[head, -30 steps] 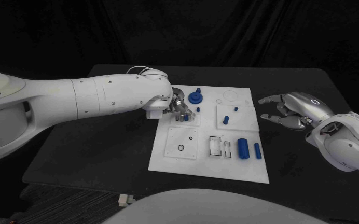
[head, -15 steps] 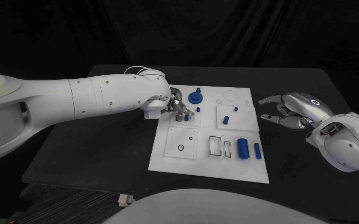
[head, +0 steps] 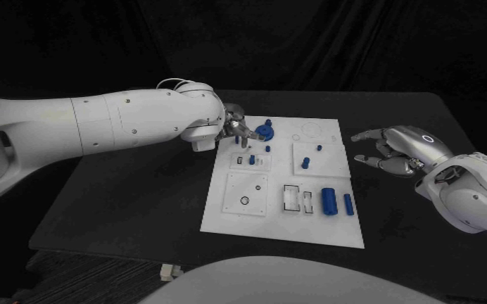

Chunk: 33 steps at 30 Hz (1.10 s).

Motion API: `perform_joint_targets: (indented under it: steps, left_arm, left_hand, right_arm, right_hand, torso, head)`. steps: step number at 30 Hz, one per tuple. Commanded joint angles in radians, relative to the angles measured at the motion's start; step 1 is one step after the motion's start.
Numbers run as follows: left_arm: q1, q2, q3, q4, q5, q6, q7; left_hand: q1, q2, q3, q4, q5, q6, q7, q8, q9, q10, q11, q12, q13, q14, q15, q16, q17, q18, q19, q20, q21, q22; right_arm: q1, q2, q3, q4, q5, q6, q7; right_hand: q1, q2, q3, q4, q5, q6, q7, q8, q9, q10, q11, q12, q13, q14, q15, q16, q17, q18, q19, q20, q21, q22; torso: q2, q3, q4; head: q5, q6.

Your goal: Assemble the parts on the task board

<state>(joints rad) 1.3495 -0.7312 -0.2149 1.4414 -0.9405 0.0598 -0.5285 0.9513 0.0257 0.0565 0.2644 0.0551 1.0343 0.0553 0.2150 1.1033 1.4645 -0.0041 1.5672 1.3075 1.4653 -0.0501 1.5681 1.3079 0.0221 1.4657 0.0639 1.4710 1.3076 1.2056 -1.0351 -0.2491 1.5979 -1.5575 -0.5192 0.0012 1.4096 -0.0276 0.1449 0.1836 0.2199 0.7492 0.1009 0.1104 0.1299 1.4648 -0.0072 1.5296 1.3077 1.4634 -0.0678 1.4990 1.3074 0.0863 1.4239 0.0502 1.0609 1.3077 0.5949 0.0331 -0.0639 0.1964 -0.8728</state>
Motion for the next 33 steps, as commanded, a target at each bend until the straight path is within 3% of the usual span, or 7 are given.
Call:
perform_joint_targets:
  steps: [1, 8, 18, 23, 26, 33]
  left_arm:
    - [0.015, -0.001, 0.001, -0.004, 0.003, -0.035, 0.049]
    - [0.028, 0.011, 0.000, -0.065, -0.006, 0.011, 0.045]
    - [0.024, 0.039, 0.000, -0.158, -0.069, 0.030, 0.048]
    - [0.014, 0.052, 0.000, -0.193, -0.078, 0.044, 0.042]
    - [0.006, 0.061, 0.000, -0.211, -0.080, 0.049, 0.042]
    - [-0.014, 0.081, 0.000, -0.247, -0.082, 0.057, 0.044]
  left_hand:
    - [0.023, 0.004, -0.012, -0.003, -0.002, -0.015, -0.004, 0.019, 0.021, 0.106, -0.009, 0.004, 0.263, 0.106, -0.009, 0.003, 0.263, 0.004, 0.042, -0.009, 0.006, 0.225]
    - [0.053, 0.008, -0.023, -0.010, -0.002, -0.029, -0.005, 0.037, 0.043, 0.106, -0.010, 0.004, 0.263, 0.106, -0.010, 0.003, 0.263, 0.003, 0.044, -0.011, 0.008, 0.227]
    - [0.068, 0.011, -0.028, -0.013, -0.002, -0.045, -0.002, 0.039, 0.051, 0.106, -0.008, 0.004, 0.263, 0.106, -0.009, 0.003, 0.263, 0.003, 0.044, -0.010, 0.008, 0.228]
    - [0.068, 0.011, -0.029, -0.013, -0.002, -0.045, -0.002, 0.039, 0.051, 0.106, -0.008, 0.004, 0.263, 0.106, -0.009, 0.003, 0.263, 0.003, 0.044, -0.010, 0.007, 0.228]
    - [0.068, 0.011, -0.029, -0.013, -0.002, -0.045, -0.002, 0.040, 0.052, 0.106, -0.008, 0.004, 0.263, 0.106, -0.009, 0.003, 0.263, 0.003, 0.043, -0.010, 0.006, 0.227]
    - [0.067, 0.013, -0.033, -0.011, -0.002, -0.043, -0.002, 0.045, 0.056, 0.106, -0.008, 0.004, 0.263, 0.106, -0.009, 0.003, 0.263, 0.004, 0.042, -0.010, 0.005, 0.227]
  right_arm:
    - [-0.002, -0.001, 0.001, -0.001, -0.005, -0.007, -0.013]
    - [-0.002, -0.001, 0.001, -0.002, -0.005, -0.009, -0.009]
    - [-0.005, -0.008, 0.001, 0.001, -0.005, -0.007, -0.006]
    - [-0.006, -0.010, 0.001, 0.003, -0.005, -0.005, -0.006]
    - [-0.008, -0.011, 0.001, 0.004, -0.005, -0.004, -0.005]
    - [-0.009, -0.017, 0.001, 0.011, -0.005, -0.011, 0.002]
  right_hand:
    - [-0.006, 0.007, 0.000, 0.005, 0.004, 0.006, -0.001, -0.005, -0.002, 0.067, 0.009, -0.004, 0.219, 0.087, 0.006, -0.003, 0.197, 0.006, -0.007, -0.001, -0.004, 0.139]
    - [-0.007, 0.007, 0.000, 0.006, 0.004, 0.006, -0.001, -0.005, -0.002, 0.067, 0.009, -0.004, 0.219, 0.087, 0.006, -0.004, 0.196, 0.006, -0.007, -0.001, -0.003, 0.139]
    - [-0.010, 0.007, -0.001, 0.008, 0.004, 0.006, -0.001, -0.006, -0.002, 0.066, 0.009, -0.004, 0.219, 0.087, 0.006, -0.004, 0.196, 0.006, -0.007, -0.001, -0.004, 0.139]
    - [-0.011, 0.007, -0.001, 0.010, 0.005, 0.007, -0.002, -0.006, -0.003, 0.065, 0.009, -0.005, 0.217, 0.087, 0.006, -0.004, 0.196, 0.006, -0.007, -0.001, -0.003, 0.139]
    - [-0.011, 0.008, -0.001, 0.010, 0.005, 0.007, -0.002, -0.006, -0.003, 0.065, 0.008, -0.006, 0.217, 0.087, 0.006, -0.004, 0.196, 0.006, -0.007, -0.001, -0.005, 0.139]
    - [-0.011, 0.008, -0.001, 0.010, 0.005, 0.007, -0.002, -0.006, -0.003, 0.064, 0.008, -0.006, 0.216, 0.087, 0.006, -0.004, 0.195, 0.006, -0.007, -0.001, -0.006, 0.139]
  torso:
    - [0.000, -0.0002, -0.0003]
    - [0.001, 0.0004, -0.0018]
    - [0.002, 0.0024, 0.0007]
    - [0.006, -0.0019, 0.0010]
    - [0.008, -0.0025, 0.0017]
    - [0.015, -0.0076, 0.0058]
  head:
    - [0.001, 0.000]
    - [0.003, 0.000]
    - [0.006, 0.000]
    - [0.011, 0.000]
    - [0.014, 0.000]
    - [0.009, 0.000]
